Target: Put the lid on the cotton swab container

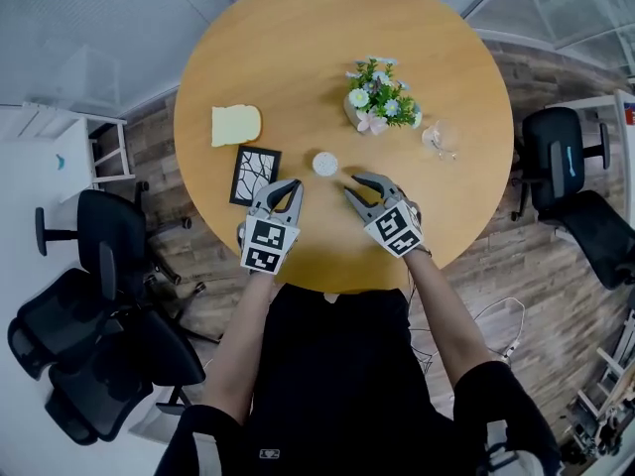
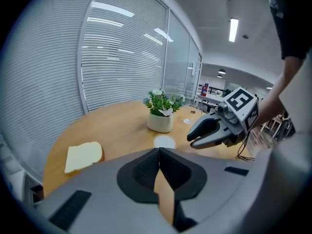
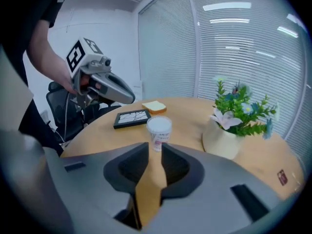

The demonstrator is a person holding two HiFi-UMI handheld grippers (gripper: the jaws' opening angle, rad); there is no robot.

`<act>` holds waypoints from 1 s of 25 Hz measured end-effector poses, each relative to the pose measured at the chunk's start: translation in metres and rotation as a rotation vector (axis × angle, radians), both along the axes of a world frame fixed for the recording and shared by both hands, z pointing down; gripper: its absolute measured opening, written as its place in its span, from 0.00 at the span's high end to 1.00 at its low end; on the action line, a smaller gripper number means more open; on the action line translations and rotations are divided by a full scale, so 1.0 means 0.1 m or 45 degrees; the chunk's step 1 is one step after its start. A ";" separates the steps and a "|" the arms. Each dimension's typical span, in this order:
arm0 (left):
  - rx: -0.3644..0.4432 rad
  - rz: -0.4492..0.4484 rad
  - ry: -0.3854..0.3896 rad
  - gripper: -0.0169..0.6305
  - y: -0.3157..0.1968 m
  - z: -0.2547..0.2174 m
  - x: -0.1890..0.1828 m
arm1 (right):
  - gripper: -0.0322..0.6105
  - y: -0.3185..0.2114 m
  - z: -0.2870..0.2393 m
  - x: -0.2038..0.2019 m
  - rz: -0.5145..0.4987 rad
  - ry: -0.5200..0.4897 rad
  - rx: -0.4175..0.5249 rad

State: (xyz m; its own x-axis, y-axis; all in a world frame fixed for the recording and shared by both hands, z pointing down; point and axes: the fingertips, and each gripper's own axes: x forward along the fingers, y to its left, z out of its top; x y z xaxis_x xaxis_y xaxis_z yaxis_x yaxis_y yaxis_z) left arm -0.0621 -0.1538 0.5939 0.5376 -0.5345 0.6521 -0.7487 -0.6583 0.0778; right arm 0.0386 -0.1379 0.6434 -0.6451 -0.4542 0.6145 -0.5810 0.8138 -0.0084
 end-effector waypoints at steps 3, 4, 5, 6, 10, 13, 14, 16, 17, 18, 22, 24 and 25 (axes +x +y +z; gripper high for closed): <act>0.001 0.005 0.022 0.96 0.15 -0.02 -0.08 | 0.93 0.18 -0.17 0.01 -0.004 -0.048 -0.006; 0.001 0.013 0.024 0.96 0.20 -0.04 -0.11 | 0.93 0.24 -0.21 0.02 0.003 -0.043 -0.009; -0.003 0.024 0.027 0.96 0.27 -0.05 -0.14 | 0.93 0.30 -0.25 0.04 0.017 -0.027 -0.010; -0.007 0.036 0.031 0.96 0.33 -0.06 -0.16 | 0.93 0.36 -0.29 0.06 0.037 -0.007 -0.008; 0.011 0.086 0.042 0.96 0.46 -0.14 -0.18 | 0.93 0.43 -0.49 0.06 0.098 -0.018 0.053; 0.020 0.106 0.044 0.96 0.59 -0.16 -0.25 | 0.93 0.52 -0.62 0.03 0.159 -0.039 0.075; 0.018 0.111 0.045 0.96 0.63 -0.15 -0.26 | 0.93 0.56 -0.65 0.04 0.177 -0.042 0.079; 0.009 0.120 0.046 0.96 0.70 -0.12 -0.28 | 0.94 0.62 -0.70 0.05 0.199 -0.042 0.088; 0.008 0.125 0.045 0.96 0.72 -0.12 -0.28 | 0.94 0.64 -0.73 0.05 0.204 -0.042 0.096; 0.010 0.131 0.044 0.96 0.73 -0.13 -0.28 | 0.94 0.65 -0.76 0.05 0.207 -0.041 0.105; 0.044 0.152 0.059 0.96 0.74 -0.22 -0.28 | 0.94 0.69 -0.83 0.07 0.230 -0.034 0.121; 0.063 0.157 0.071 0.96 0.74 -0.27 -0.30 | 0.94 0.71 -0.84 0.05 0.239 -0.029 0.129; 0.067 0.160 0.075 0.96 0.75 -0.28 -0.31 | 0.94 0.72 -0.85 0.04 0.243 -0.027 0.133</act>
